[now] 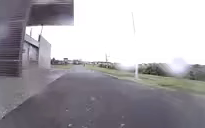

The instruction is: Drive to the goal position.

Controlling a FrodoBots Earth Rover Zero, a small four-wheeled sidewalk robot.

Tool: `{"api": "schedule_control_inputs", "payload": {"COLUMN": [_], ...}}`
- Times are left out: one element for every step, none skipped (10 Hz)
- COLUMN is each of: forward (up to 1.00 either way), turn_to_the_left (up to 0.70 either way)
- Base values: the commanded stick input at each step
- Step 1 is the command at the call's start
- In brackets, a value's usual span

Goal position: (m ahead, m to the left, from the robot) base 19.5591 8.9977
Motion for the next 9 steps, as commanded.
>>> {"api": "schedule_control_inputs", "payload": {"forward": [1.00,1.00,1.00,1.00,1.00,1.00,1.00,1.00,1.00], "turn_to_the_left": [0.00,0.00,0.00,0.00,0.01,0.05,0.09,0.24,0.38]}}
